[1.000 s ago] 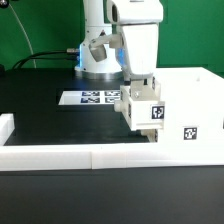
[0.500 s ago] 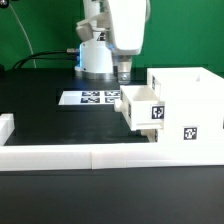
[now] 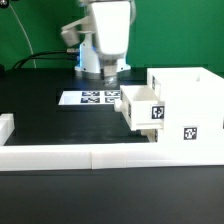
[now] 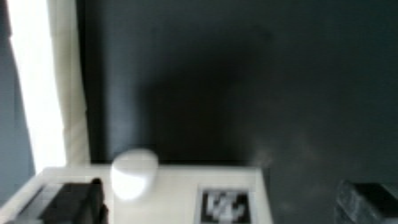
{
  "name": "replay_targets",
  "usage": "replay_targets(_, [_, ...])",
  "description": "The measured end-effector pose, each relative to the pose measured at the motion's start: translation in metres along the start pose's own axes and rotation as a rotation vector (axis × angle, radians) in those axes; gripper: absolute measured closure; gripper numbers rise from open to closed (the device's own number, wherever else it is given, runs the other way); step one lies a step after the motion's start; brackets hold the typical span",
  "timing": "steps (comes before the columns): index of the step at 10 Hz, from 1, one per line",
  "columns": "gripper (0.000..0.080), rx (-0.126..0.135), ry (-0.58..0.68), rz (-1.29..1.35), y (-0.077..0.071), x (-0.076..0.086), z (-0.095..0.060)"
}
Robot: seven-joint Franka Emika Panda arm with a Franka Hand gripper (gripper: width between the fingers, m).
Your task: Assemble drawer
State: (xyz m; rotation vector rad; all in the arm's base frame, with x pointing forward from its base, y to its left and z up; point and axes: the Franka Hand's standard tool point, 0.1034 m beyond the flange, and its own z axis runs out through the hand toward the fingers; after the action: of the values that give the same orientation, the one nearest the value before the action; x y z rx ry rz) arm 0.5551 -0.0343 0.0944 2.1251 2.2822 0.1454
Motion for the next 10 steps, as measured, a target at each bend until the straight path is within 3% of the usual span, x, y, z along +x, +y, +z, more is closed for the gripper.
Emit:
replay_targets(1, [0.0151, 0.008, 0.043, -0.013, -0.002, -0.013, 0.007])
replay_targets(3, [0.0151, 0.033, 0.107, -0.051, -0.008, -0.021, 0.017])
replay_targets(5, [0.0151, 0.049, 0.133, -0.047, -0.008, -0.008, 0.029])
replay_targets(10, [0.0151, 0.066, 0.139, 0.028, -0.004, 0.026, 0.031])
